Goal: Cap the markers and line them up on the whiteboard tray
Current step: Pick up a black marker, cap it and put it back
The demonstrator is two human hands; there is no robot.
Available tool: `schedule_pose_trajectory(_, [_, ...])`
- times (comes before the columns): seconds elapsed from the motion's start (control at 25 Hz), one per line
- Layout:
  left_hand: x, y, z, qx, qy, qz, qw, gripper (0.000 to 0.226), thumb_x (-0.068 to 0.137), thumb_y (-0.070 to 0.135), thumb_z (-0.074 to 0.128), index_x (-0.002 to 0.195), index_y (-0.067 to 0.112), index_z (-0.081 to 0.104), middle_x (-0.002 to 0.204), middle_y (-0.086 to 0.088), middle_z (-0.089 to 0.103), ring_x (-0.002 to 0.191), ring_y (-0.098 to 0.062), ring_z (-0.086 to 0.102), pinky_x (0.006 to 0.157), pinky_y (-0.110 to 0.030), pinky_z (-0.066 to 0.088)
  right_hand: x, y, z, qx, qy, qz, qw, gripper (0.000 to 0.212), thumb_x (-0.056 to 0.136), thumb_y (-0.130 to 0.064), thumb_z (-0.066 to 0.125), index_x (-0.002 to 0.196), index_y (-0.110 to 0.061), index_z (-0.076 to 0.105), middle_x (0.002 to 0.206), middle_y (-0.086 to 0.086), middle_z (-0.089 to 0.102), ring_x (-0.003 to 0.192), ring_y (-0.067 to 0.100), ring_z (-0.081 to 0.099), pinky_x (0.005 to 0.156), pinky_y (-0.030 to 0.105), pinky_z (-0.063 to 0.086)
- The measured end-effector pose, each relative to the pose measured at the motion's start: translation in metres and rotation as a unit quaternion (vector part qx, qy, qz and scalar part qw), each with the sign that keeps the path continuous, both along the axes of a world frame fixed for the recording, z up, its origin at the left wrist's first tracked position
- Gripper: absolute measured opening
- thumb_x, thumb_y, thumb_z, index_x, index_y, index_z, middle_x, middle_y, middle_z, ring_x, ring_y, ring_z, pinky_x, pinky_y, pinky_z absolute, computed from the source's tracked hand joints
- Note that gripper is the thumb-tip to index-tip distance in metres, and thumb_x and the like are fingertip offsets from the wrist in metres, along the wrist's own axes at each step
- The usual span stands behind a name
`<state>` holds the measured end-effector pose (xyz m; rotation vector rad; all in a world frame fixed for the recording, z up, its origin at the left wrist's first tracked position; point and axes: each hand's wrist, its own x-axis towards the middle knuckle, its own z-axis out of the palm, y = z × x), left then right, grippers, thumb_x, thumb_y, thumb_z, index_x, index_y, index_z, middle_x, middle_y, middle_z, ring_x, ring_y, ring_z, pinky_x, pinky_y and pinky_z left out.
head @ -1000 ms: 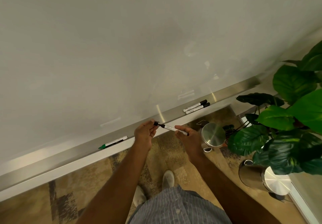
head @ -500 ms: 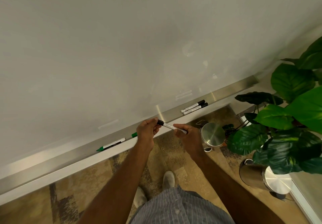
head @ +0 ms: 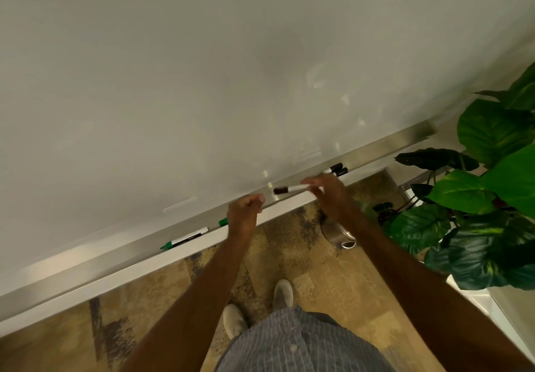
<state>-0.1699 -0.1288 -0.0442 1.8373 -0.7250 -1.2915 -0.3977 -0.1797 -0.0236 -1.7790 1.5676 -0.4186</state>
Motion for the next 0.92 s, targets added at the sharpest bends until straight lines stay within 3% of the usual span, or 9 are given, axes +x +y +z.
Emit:
schedule_pose_trajectory(0.08, [0.017, 0.006, 0.001, -0.03, -0.119, -0.047, 0.991, 0.019, 0.093, 0.021, 0.065, 0.106, 0.015, 0.077, 0.093, 0.006, 0.074, 0.075, 0.004, 0.062, 0.062, -0.001, 0.044, -0.019, -0.03, 0.0, -0.049, 0.077, -0.026, 0.996, 0.026, 0.103, -0.014, 0.052, 0.12, -0.02, 0.071, 0.118, 0.0, 0.067, 0.105, 0.015, 0.059, 0.092, 0.028, 0.05])
schedule_pose_trajectory(0.16, [0.044, 0.019, 0.001, -0.055, -0.256, -0.117, 0.958, 0.019, 0.095, 0.019, 0.057, 0.095, 0.02, 0.076, 0.091, 0.007, 0.075, 0.075, -0.004, 0.064, 0.066, -0.015, 0.051, -0.034, -0.05, -0.008, -0.069, 0.16, -0.04, 0.984, 0.028, 0.104, -0.013, 0.048, 0.118, -0.018, 0.072, 0.122, 0.006, 0.069, 0.113, 0.028, 0.056, 0.1, 0.04, 0.046])
schedule_pose_trajectory(0.24, [0.074, 0.036, -0.002, -0.057, -0.401, -0.174, 0.898, 0.021, 0.094, 0.019, 0.052, 0.085, 0.021, 0.071, 0.087, 0.001, 0.075, 0.079, -0.02, 0.067, 0.072, -0.033, 0.055, -0.042, -0.056, -0.019, -0.078, 0.2, -0.051, 0.975, 0.03, 0.102, -0.009, 0.047, 0.118, -0.017, 0.072, 0.122, 0.01, 0.069, 0.115, 0.032, 0.054, 0.102, 0.042, 0.043])
schedule_pose_trajectory(0.32, [0.098, 0.052, -0.003, -0.044, -0.462, -0.166, 0.87, 0.013, 0.092, 0.02, 0.059, 0.091, 0.024, 0.071, 0.096, 0.001, 0.076, 0.09, -0.027, 0.067, 0.082, -0.039, 0.052, -0.042, -0.057, -0.027, -0.082, 0.2, -0.073, 0.974, 0.03, 0.099, -0.007, 0.051, 0.118, -0.015, 0.073, 0.124, 0.011, 0.069, 0.117, 0.032, 0.053, 0.102, 0.042, 0.043])
schedule_pose_trajectory(0.56, [0.137, 0.066, -0.012, 0.057, -0.512, -0.228, 0.826, 0.028, 0.094, 0.019, 0.057, 0.118, 0.026, 0.07, 0.123, 0.0, 0.069, 0.117, -0.026, 0.058, 0.097, -0.042, 0.045, -0.035, -0.057, -0.037, -0.113, 0.203, -0.087, 0.969, 0.03, 0.098, -0.007, 0.051, 0.115, -0.014, 0.075, 0.12, 0.014, 0.07, 0.111, 0.035, 0.057, 0.098, 0.043, 0.046])
schedule_pose_trajectory(0.72, [0.142, 0.061, -0.015, 0.067, -0.503, -0.245, 0.826, 0.037, 0.092, 0.005, 0.053, 0.12, 0.02, 0.073, 0.117, -0.008, 0.069, 0.106, -0.03, 0.062, 0.088, -0.041, 0.052, -0.03, -0.055, -0.04, -0.12, 0.179, -0.108, 0.97, 0.029, 0.097, -0.006, 0.051, 0.115, -0.01, 0.074, 0.119, 0.015, 0.07, 0.114, 0.035, 0.057, 0.1, 0.043, 0.046])
schedule_pose_trajectory(0.92, [0.143, 0.063, -0.02, 0.058, -0.491, -0.244, 0.834, 0.034, 0.088, -0.002, 0.055, 0.113, 0.013, 0.074, 0.108, -0.012, 0.069, 0.097, -0.032, 0.063, 0.081, -0.042, 0.054, 0.003, -0.022, -0.04, -0.112, 0.114, -0.143, 0.977, 0.03, 0.099, -0.011, 0.054, 0.127, -0.013, 0.063, 0.135, 0.011, 0.062, 0.13, 0.027, 0.052, 0.108, 0.044, 0.047])
